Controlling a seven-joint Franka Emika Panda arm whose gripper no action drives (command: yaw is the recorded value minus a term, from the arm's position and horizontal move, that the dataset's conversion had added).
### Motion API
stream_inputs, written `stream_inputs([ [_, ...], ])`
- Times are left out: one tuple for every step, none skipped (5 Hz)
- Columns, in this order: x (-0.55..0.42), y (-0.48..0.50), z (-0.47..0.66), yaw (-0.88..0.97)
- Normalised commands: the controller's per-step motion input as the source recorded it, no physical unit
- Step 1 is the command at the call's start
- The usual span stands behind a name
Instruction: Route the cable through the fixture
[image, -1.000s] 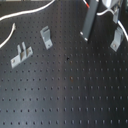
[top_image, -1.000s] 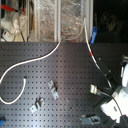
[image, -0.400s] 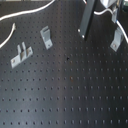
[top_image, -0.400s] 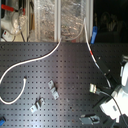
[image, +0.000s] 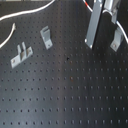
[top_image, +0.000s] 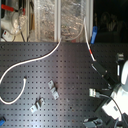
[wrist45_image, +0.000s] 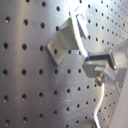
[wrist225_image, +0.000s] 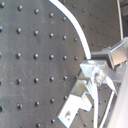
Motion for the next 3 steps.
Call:
stream_inputs([
  [-0.011,-0.011,0.00,0.00],
  [-0.402,-0.070,0.01,0.26],
  [-0.333,0.068,-0.02,0.39],
])
